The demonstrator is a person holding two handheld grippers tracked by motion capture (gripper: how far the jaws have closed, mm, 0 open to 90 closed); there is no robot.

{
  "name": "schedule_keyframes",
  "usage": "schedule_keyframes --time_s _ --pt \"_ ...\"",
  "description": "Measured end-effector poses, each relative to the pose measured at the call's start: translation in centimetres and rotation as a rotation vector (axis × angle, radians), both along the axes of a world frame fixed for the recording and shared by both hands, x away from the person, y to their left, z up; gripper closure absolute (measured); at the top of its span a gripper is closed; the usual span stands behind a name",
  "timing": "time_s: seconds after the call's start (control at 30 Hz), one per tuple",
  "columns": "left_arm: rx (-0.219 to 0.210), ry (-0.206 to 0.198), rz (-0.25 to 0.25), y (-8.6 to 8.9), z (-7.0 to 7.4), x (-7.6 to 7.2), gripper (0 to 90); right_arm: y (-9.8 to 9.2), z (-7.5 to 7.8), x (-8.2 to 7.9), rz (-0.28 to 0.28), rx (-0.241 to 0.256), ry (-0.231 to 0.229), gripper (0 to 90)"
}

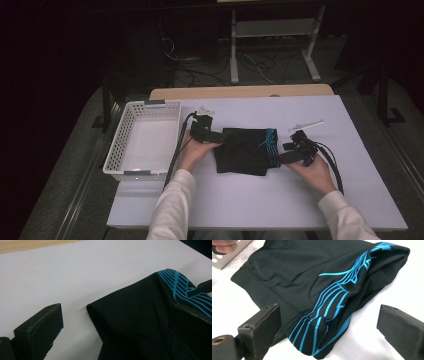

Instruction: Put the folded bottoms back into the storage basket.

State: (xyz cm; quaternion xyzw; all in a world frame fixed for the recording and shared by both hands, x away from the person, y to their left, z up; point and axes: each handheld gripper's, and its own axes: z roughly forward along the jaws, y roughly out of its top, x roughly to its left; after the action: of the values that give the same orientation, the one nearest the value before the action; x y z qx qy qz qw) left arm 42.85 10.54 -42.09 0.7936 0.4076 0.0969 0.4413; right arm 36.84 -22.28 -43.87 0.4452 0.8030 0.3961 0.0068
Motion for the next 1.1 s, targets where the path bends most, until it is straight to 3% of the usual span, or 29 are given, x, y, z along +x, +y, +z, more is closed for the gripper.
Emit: schedule_keyframes --time_s 0.2,0.33,0.77,1.1 --pt "-0.010 0.028 0.010 0.2 -1.0 0.7 0.0 -0.1 -0.2 0.3 -0.014 0.001 0.023 9.5" --pt "0.005 0.056 0.008 0.3 -1.6 1.1 0.0 -0.2 -0.3 0.5 -0.009 0.016 0.036 13.1" --pt "0.020 0.119 -0.031 -0.5 -2.5 1.5 0.4 -0.4 -0.7 0.9 -0.007 0.035 0.092 20.8" --pt "0.030 0.140 -0.047 -0.7 -3.0 1.6 11.9 -0.6 -0.9 1.2 -0.003 0.071 0.134 28.8"
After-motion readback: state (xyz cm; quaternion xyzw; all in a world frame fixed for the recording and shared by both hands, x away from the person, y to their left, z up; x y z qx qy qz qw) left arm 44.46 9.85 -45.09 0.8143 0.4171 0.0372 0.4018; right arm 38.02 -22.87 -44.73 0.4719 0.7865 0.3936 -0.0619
